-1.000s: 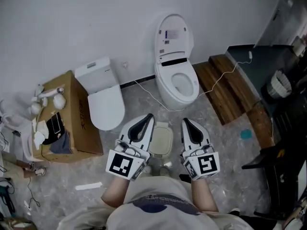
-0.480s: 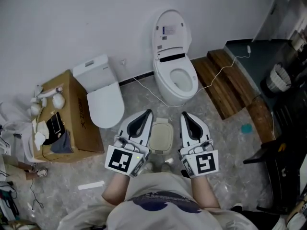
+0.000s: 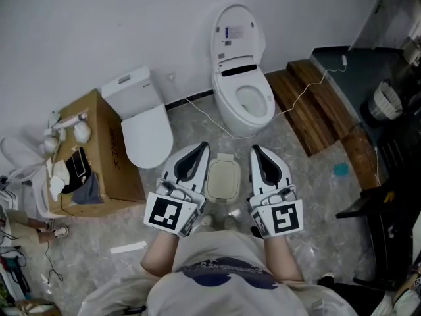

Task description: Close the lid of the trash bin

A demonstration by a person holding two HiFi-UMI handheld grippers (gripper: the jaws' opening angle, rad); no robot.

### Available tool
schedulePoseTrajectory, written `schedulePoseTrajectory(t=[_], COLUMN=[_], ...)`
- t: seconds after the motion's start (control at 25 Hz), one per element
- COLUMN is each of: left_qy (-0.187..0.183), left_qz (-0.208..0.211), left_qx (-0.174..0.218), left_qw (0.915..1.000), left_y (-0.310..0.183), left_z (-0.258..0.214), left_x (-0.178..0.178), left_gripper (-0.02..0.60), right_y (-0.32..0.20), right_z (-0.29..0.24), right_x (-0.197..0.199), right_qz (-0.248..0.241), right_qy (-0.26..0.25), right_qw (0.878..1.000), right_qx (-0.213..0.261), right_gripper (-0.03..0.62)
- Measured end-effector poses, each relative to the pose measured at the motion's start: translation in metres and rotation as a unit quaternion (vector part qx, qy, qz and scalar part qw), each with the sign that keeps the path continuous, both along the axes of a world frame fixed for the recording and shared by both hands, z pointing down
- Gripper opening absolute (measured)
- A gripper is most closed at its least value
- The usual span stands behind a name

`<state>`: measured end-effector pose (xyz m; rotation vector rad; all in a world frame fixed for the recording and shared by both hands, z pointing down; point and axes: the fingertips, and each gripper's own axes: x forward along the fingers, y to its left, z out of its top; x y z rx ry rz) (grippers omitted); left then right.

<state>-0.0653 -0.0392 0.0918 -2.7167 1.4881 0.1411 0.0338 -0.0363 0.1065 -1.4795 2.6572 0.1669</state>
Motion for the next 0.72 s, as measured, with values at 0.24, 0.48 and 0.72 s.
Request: schedulePoseTrajectory(t=[0.24, 0.48, 0.72], left_qy=[0.001, 0.0, -0.002], left_qz=[-0.001, -0.009, -0.013], left_qx=[-0.008, -0.003, -0.001], left_qw=[1.0, 1.0, 0.9999], left_y=[0.0035, 0.0025, -0.0003], left_z=[0.0048, 0.0035, 0.0018], left_x=[-0.0012, -0.0062, -0.0082], left_gripper=[-0.002, -0.002, -0.002], right_y=[0.0044, 0.0054, 0.0067], right_z=[-0.0063, -0.0081, -0.0044], right_x=[-0.002, -0.0036, -0.0041], right_qz=[0.014, 0.015, 0.011], right_qy=[0.003, -0.003, 0.008], right_qw=[1.0, 1.0, 1.0], right_qx=[0.016, 0.015, 0.017], right_gripper=[0.006, 0.006, 0.006])
